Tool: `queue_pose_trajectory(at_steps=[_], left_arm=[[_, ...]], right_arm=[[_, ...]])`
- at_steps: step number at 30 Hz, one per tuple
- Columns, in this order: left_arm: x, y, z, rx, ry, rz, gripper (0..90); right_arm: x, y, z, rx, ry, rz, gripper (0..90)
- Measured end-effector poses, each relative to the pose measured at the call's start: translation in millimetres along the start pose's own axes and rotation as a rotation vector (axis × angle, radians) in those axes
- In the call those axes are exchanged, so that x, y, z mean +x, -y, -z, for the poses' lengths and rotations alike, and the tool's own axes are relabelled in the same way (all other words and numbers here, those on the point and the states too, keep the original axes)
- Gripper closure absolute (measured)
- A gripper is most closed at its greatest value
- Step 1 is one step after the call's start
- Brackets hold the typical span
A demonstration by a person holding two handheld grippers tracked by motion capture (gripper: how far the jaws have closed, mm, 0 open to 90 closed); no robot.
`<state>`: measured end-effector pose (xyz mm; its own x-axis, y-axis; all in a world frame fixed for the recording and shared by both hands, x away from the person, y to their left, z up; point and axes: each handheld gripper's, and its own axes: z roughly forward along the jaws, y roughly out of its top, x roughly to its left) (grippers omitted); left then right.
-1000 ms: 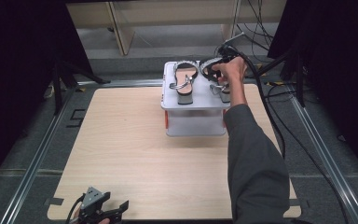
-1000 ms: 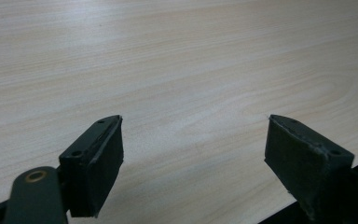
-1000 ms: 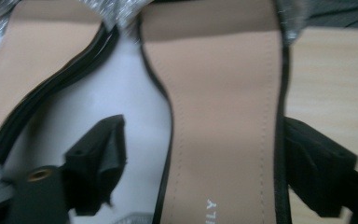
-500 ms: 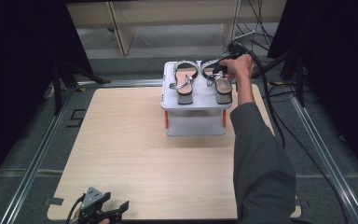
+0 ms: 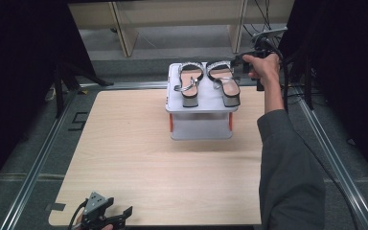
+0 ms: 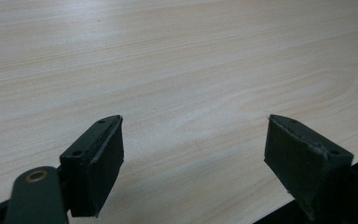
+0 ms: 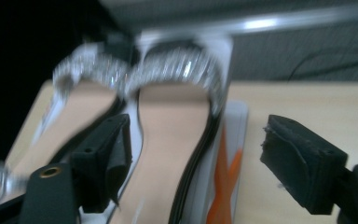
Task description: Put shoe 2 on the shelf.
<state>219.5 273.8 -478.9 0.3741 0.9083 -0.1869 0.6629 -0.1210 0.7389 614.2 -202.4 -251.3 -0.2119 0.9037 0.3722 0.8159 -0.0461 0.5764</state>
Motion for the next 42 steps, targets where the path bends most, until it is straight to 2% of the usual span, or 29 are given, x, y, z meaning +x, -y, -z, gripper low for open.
queue_pose_trajectory(at_steps=[1,2,3,4,5,6,7,8,10,11,12,16,19,21,22,23,24,26,27,28,29,30,31,32,34,37,42], left_arm=[[0.4,0.1,0.3,0.004,0.005,-0.008,19.3],[0.1,0.3,0.1,0.0,0.005,-0.007,19.3],[0.1,0.2,0.1,0.0,0.006,-0.006,19.3],[0.1,0.1,-0.1,-0.003,0.006,-0.003,19.3],[0.1,0.1,-0.1,-0.002,0.006,-0.003,19.3],[0.2,0.4,0.0,-0.001,0.004,-0.007,19.3],[0.4,0.6,0.5,0.002,0.005,-0.01,19.3],[0.3,0.5,0.4,0.001,0.005,-0.009,19.3],[0.1,0.0,-0.1,0.004,0.004,-0.015,19.3],[0.0,0.2,-0.7,0.002,0.005,-0.018,19.3],[-0.9,0.9,-0.9,0.002,0.007,-0.012,19.3],[0.2,0.5,-1.7,0.005,0.002,-0.012,19.3],[0.0,0.7,-1.7,0.005,0.001,-0.011,19.3],[-0.1,0.6,-1.9,0.007,-0.001,-0.013,19.4],[-0.7,0.9,-2.0,0.007,-0.002,-0.009,19.4],[-0.5,1.0,-1.7,0.012,-0.003,-0.013,19.4],[-0.5,1.1,-2.1,0.005,0.001,-0.008,19.4],[-0.4,0.6,-2.1,0.009,-0.003,-0.011,19.4],[-0.5,0.6,-2.1,0.009,-0.003,-0.011,19.4],[-0.9,1.0,-2.0,0.01,0.0,-0.009,19.4],[-0.8,1.0,-2.0,0.011,-0.001,-0.009,19.4],[-0.6,0.9,-2.1,0.012,-0.001,-0.008,19.4],[-1.1,0.8,-1.9,0.016,-0.005,-0.006,19.4],[-0.9,0.8,-2.2,0.017,-0.002,-0.011,19.4],[-0.9,1.0,-2.5,0.014,0.003,-0.014,19.4],[-0.8,0.9,-1.7,0.016,0.003,-0.01,19.5],[-0.9,0.8,-2.8,0.013,0.004,-0.012,19.5]], right_arm=[[-4.2,-0.7,2.4,-0.094,0.0,0.01,26.1],[-6.2,-1.2,3.0,-0.109,0.025,0.032,24.9],[-7.3,-1.8,3.8,-0.093,0.027,0.04,24.9],[-7.2,-1.8,5.0,-0.079,0.044,0.028,25.6],[-9.0,-0.8,5.0,-0.096,0.016,0.015,26.3],[-7.1,-0.5,8.2,-0.053,0.063,-0.011,26.8],[-9.4,0.9,9.3,-0.021,0.086,0.005,27.1],[-13.4,3.7,6.4,-0.037,0.071,0.019,27.1],[-15.5,7.7,5.7,0.03,0.113,0.005,27.0],[-18.7,10.0,4.0,0.049,0.119,0.036,27.0],[-21.7,15.5,-1.0,0.107,0.131,0.061,27.1],[-26.2,21.4,-8.4,0.137,0.122,0.078,27.1],[-26.9,26.7,-17.2,0.18,0.111,0.091,29.6],[-25.7,27.6,-19.9,0.149,0.104,0.095,32.0],[-26.2,29.0,-21.6,0.125,0.097,0.13,35.5],[-23.0,30.5,-23.8,0.125,0.084,0.123,37.4],[-22.0,30.9,-24.9,0.127,0.078,0.137,36.0],[-13.1,31.0,-28.0,0.141,0.086,0.133,34.1],[-11.0,31.8,-29.4,0.137,0.078,0.16,34.2],[-7.2,31.2,-30.5,0.145,0.092,0.202,34.2],[-7.2,31.2,-30.5,0.145,0.092,0.202,34.2],[0.2,29.9,-32.6,0.156,0.106,0.198,33.8],[0.2,29.9,-32.6,0.156,0.106,0.198,33.8],[2.6,30.0,-34.9,0.151,0.115,0.226,33.9],[4.9,29.6,-35.3,0.152,0.124,0.22,33.9],[9.2,29.6,-38.4,0.151,0.114,0.257,33.8],[13.6,30.6,-40.5,0.147,0.117,0.284,33.0]])
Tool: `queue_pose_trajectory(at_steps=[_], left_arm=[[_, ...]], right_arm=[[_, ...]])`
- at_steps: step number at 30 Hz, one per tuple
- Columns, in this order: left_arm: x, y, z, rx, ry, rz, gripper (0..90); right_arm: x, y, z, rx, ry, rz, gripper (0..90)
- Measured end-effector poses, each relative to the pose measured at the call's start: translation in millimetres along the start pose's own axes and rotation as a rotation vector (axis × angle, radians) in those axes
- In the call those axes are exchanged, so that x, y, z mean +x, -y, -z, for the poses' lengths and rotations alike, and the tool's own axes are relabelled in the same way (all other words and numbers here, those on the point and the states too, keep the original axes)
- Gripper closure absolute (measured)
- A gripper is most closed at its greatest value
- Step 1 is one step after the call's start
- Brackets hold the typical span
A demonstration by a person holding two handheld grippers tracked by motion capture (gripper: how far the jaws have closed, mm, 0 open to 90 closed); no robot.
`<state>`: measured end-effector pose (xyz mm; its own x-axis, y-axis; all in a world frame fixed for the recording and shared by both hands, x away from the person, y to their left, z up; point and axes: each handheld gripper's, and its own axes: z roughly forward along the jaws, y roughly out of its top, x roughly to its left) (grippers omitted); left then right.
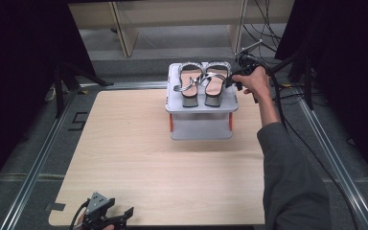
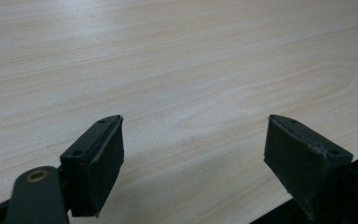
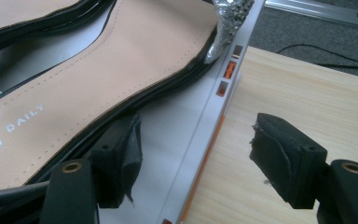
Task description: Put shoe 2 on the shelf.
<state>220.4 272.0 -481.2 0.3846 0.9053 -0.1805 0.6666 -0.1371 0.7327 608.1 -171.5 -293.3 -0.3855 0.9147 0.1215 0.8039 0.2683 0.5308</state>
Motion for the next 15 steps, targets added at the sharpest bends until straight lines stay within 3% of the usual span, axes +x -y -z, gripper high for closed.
queue_pose_trajectory(at_steps=[3,6,7,15], left_arm=[[-0.2,0.1,0.9,0.001,0.0,0.002,19.5],[1.3,-0.4,1.9,-0.001,-0.002,0.0,19.5],[0.7,-0.2,2.0,-0.002,-0.005,0.01,19.5],[2.3,-0.7,0.2,0.008,-0.01,-0.007,19.5]], right_arm=[[-1.2,0.9,-1.6,-0.012,-0.015,0.018,32.5],[-0.8,2.0,0.1,0.008,-0.027,-0.02,26.6],[-3.3,3.7,1.6,-0.001,-0.044,0.008,25.6],[-12.5,18.0,33.7,-0.073,-0.078,0.018,25.4]])
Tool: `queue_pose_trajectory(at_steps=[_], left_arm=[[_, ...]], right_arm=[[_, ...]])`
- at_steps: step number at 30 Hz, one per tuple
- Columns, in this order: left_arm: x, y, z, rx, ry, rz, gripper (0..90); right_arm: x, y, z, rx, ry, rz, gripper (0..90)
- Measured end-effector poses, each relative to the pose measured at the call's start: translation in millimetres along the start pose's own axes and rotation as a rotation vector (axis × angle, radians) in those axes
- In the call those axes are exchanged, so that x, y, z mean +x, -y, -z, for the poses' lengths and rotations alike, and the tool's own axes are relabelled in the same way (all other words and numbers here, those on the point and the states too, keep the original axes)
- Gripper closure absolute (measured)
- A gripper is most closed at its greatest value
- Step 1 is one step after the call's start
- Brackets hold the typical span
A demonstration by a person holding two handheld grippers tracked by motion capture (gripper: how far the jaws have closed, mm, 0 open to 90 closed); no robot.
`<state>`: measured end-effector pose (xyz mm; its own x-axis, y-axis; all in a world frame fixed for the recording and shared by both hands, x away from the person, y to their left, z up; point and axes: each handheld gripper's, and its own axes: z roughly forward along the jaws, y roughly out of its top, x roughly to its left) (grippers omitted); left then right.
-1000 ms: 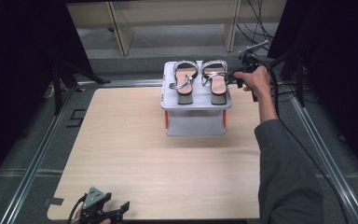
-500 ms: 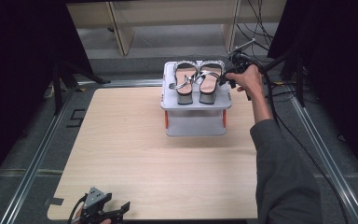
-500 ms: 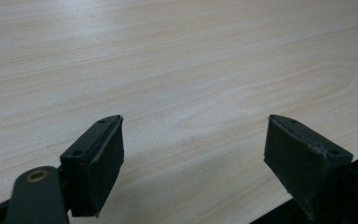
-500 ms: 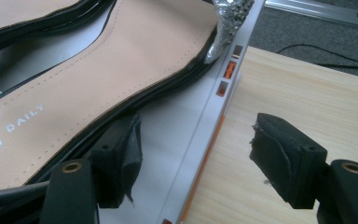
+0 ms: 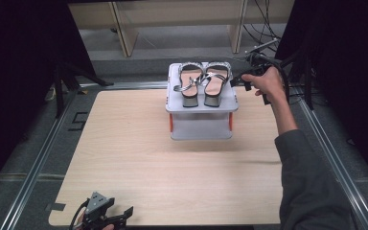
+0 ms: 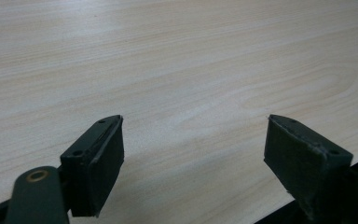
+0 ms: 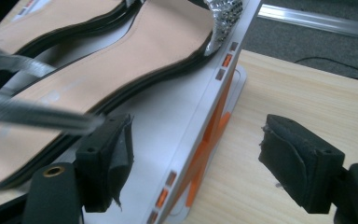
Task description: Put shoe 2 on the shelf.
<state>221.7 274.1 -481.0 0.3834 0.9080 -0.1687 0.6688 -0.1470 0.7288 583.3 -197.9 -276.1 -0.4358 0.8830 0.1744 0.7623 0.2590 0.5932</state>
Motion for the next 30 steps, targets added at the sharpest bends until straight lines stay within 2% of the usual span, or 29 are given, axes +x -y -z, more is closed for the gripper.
queue_pose_trajectory(at_steps=[2,3,4,5,6,7,8,9,11,14,15,16,17,18,20,21,22,23,25,27,28,30], left_arm=[[-1.0,-0.3,0.0,-0.008,0.002,0.01,19.5],[-1.2,-0.4,0.0,-0.008,0.0,0.01,19.5],[-1.3,-0.3,-0.1,-0.007,-0.001,0.012,19.5],[0.6,-0.2,-0.4,0.009,-0.015,-0.011,19.5],[-0.5,-0.3,-0.4,0.001,-0.001,0.005,19.5],[-0.8,-0.6,-0.5,0.001,-0.006,0.009,19.5],[-0.8,-0.7,-0.6,-0.002,-0.002,0.011,19.5],[-0.8,-0.7,-0.9,-0.005,-0.002,0.011,19.5],[-0.6,-0.9,-1.6,-0.008,-0.002,0.015,19.5],[0.5,-0.9,-1.6,0.007,-0.014,0.0,19.5],[-0.5,-0.6,-1.5,-0.003,-0.004,0.01,19.5],[-0.6,-0.5,-1.4,-0.003,-0.004,0.01,19.5],[-0.4,-0.5,-0.6,0.003,-0.008,0.003,19.5],[-0.4,-0.4,-0.6,0.002,-0.008,0.003,19.5],[0.7,0.4,-0.4,0.0,-0.011,-0.012,19.5],[0.1,0.5,0.4,0.004,-0.012,-0.009,19.5],[-0.8,0.7,0.4,-0.009,-0.004,0.002,19.5],[-1.0,0.8,0.7,-0.013,-0.001,0.002,19.5],[-0.9,0.6,0.7,-0.015,0.001,0.0,19.5],[-1.3,0.3,0.6,-0.011,-0.006,0.001,19.5],[-1.6,0.5,0.2,-0.011,-0.005,0.003,19.5],[-1.6,0.4,0.1,-0.008,-0.007,0.001,19.5]], right_arm=[[-1.3,5.4,9.1,-0.011,-0.008,0.013,25.4],[0.7,8.3,14.0,-0.013,-0.017,-0.005,25.4],[1.0,11.6,18.7,-0.018,-0.018,0.01,25.4],[4.1,19.9,25.1,-0.027,-0.044,0.025,25.4],[4.1,19.9,25.1,-0.027,-0.044,0.025,25.4],[5.2,23.0,27.5,-0.023,-0.041,0.037,25.3],[8.4,30.2,30.8,-0.031,-0.065,0.049,25.3],[9.9,33.7,33.1,-0.03,-0.053,0.061,25.3],[14.5,44.2,36.2,-0.028,-0.076,0.073,25.0],[21.3,60.5,38.5,-0.032,-0.107,0.092,24.7],[28.0,72.9,39.8,-0.029,-0.125,0.098,24.2],[28.0,72.9,39.8,-0.029,-0.125,0.098,24.2],[28.1,78.9,36.1,-0.074,-0.139,0.157,24.1],[31.4,86.7,37.7,-0.055,-0.153,0.172,24.2],[36.0,98.0,37.1,-0.075,-0.159,0.19,23.8],[41.2,105.3,37.4,-0.069,-0.171,0.161,23.6],[43.3,111.5,37.3,-0.073,-0.181,0.173,23.6],[44.6,115.7,38.2,-0.062,-0.182,0.189,23.5],[54.0,135.2,36.9,-0.051,-0.193,0.218,23.2],[55.7,139.1,36.2,-0.061,-0.193,0.227,23.2],[57.3,143.6,35.1,-0.078,-0.198,0.249,23.2],[61.8,152.1,34.9,-0.071,-0.204,0.258,23.1]])
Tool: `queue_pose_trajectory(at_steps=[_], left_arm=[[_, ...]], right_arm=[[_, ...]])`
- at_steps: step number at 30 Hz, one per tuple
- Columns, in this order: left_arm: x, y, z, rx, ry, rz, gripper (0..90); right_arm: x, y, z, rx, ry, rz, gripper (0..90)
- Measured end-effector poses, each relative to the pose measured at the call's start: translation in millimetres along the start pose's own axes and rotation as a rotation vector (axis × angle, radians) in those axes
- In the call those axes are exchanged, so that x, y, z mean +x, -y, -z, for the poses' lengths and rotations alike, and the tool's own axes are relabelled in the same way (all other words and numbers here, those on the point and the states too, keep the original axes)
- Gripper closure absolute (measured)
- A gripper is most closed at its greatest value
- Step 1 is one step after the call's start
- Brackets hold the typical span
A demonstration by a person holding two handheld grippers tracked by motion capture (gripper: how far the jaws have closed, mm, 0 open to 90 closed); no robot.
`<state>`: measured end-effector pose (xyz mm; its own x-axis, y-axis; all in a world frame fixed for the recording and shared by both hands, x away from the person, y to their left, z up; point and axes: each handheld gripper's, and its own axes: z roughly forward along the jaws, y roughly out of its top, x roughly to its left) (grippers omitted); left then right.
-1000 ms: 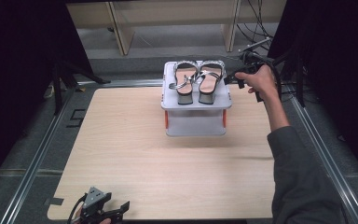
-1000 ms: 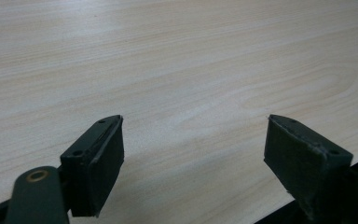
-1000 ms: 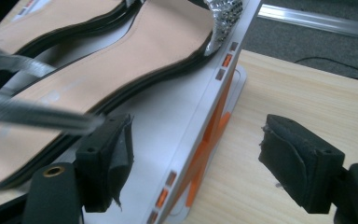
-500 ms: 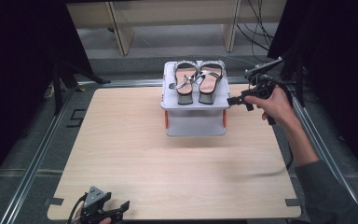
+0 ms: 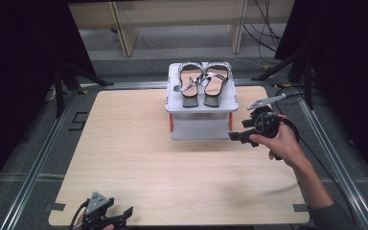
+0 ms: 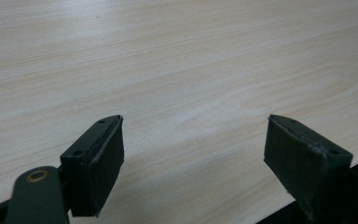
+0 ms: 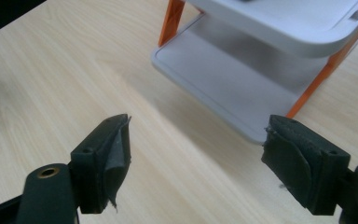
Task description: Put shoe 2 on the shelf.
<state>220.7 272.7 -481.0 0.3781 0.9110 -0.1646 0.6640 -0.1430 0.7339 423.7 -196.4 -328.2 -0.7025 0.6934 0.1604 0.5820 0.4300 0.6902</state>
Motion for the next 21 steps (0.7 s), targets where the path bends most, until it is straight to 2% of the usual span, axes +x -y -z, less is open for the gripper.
queue_pose_trajectory(at_steps=[4,5,9,13,14,16,17,18,19,20,21], left_arm=[[0.3,-0.1,-0.2,0.0,-0.001,-0.001,19.5],[0.1,0.0,-0.1,0.0,-0.002,0.001,19.5],[0.5,0.1,-0.7,-0.003,0.002,0.001,19.5],[0.5,0.0,-0.3,0.0,0.0,-0.004,19.5],[0.5,0.1,-0.7,-0.002,0.001,0.003,19.5],[2.1,0.1,-0.5,0.015,-0.01,-0.016,19.5],[0.6,0.2,-1.0,-0.001,0.002,0.004,19.5],[0.6,0.1,-0.8,-0.001,0.002,0.002,19.5],[0.7,0.1,-0.7,-0.002,0.002,0.002,19.5],[2.5,-0.1,-0.5,0.013,-0.011,-0.019,19.5],[2.0,-0.1,-0.5,0.009,-0.004,-0.012,19.5]], right_arm=[[7.9,8.3,1.0,0.018,-0.008,0.011,22.7],[8.4,10.3,0.2,0.004,-0.002,0.035,22.6],[13.6,19.6,-1.4,0.009,-0.013,0.057,21.9],[18.0,28.8,-3.4,0.03,-0.005,0.043,21.4],[18.6,31.1,-5.9,0.004,-0.006,0.045,21.4],[20.4,34.9,-6.3,0.021,-0.012,0.05,21.2],[20.6,36.8,-6.9,0.023,-0.015,0.057,21.0],[23.1,39.3,-8.0,0.014,-0.01,0.039,20.7],[22.9,40.5,-7.9,0.02,-0.015,0.061,20.7],[24.5,42.1,-8.1,0.022,-0.022,0.051,20.7],[25.0,43.5,-8.1,0.017,-0.023,0.054,20.6]])
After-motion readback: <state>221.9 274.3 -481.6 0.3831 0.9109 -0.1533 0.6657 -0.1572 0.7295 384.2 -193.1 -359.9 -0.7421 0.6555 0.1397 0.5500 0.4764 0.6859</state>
